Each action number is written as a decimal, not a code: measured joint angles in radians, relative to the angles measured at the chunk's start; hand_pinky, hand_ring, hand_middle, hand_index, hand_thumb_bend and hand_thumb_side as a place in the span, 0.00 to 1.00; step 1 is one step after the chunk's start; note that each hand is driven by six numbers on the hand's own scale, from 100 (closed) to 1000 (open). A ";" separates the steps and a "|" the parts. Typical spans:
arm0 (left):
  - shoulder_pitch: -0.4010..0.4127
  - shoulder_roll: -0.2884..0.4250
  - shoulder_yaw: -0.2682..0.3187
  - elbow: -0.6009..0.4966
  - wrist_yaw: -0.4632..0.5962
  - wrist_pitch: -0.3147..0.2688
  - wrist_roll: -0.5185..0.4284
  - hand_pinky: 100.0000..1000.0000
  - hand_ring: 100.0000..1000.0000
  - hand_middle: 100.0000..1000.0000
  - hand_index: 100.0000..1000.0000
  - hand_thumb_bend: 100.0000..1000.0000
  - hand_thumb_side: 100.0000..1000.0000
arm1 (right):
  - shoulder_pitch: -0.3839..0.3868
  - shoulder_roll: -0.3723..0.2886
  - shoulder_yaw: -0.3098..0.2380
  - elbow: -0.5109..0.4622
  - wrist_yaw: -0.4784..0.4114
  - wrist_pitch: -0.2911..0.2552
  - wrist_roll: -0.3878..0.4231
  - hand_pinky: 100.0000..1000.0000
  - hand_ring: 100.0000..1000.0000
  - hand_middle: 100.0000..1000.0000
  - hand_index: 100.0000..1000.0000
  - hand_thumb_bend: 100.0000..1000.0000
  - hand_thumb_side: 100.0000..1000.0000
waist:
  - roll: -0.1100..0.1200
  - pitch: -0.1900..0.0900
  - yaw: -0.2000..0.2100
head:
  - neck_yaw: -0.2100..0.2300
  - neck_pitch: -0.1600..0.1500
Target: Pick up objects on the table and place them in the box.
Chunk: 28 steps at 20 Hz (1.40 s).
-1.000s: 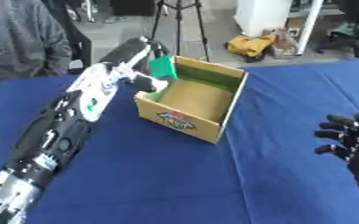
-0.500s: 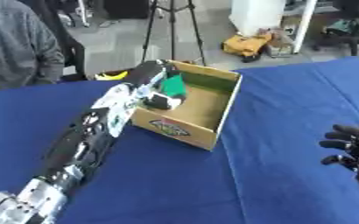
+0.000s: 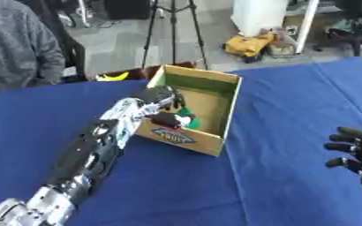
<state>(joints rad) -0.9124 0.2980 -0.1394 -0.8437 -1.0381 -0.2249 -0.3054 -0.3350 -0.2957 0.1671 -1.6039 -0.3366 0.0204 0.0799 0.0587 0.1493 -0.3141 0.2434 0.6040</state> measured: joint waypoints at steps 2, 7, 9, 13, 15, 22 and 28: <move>0.000 0.000 0.002 -0.009 0.007 0.000 0.005 0.66 0.71 0.74 0.77 0.73 1.00 | 0.000 0.000 0.000 0.000 0.000 0.000 0.000 0.48 0.70 0.65 0.78 0.00 0.96 | -0.001 -0.001 0.002 | 0.000 0.000; 0.009 0.007 0.007 -0.060 0.065 -0.004 0.056 0.66 0.71 0.74 0.77 0.72 1.00 | 0.002 0.000 -0.001 0.000 0.000 0.000 0.000 0.48 0.70 0.65 0.78 0.00 0.96 | -0.012 -0.007 0.021 | -0.006 0.000; 0.022 0.029 0.008 -0.105 0.111 -0.009 0.074 0.64 0.68 0.72 0.76 0.69 1.00 | 0.010 0.000 -0.005 0.000 0.000 -0.002 -0.002 0.48 0.70 0.65 0.78 0.00 0.95 | -0.017 -0.015 0.037 | -0.013 0.000; 0.086 0.100 0.016 -0.282 0.293 0.004 0.116 0.56 0.59 0.65 0.73 0.58 0.96 | 0.023 0.000 -0.015 0.000 0.000 -0.006 -0.010 0.48 0.70 0.65 0.78 0.00 0.95 | -0.027 -0.025 0.076 | -0.036 0.002; 0.150 0.145 0.033 -0.408 0.437 0.030 0.143 0.54 0.58 0.64 0.72 0.55 0.95 | 0.029 0.000 -0.021 0.000 0.000 -0.008 -0.015 0.48 0.70 0.65 0.78 0.00 0.95 | -0.031 -0.028 0.099 | -0.049 0.006; 0.242 0.214 0.063 -0.665 0.741 0.151 0.154 0.47 0.52 0.59 0.72 0.46 0.94 | 0.038 0.000 -0.033 0.000 0.000 -0.013 -0.023 0.48 0.70 0.65 0.78 0.00 0.95 | -0.036 -0.032 0.123 | -0.068 0.011; 0.378 0.127 0.147 -0.722 0.835 0.216 0.208 0.46 0.51 0.58 0.72 0.41 0.96 | 0.050 0.000 -0.057 -0.001 0.000 -0.020 -0.046 0.48 0.70 0.65 0.78 0.00 0.95 | -0.048 -0.033 0.195 | -0.112 0.021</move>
<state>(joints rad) -0.5346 0.4253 0.0075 -1.5657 -0.2036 -0.0088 -0.0976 -0.2846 -0.2953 0.1101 -1.6045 -0.3367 0.0001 0.0338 0.0107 0.1163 -0.1188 0.1314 0.6248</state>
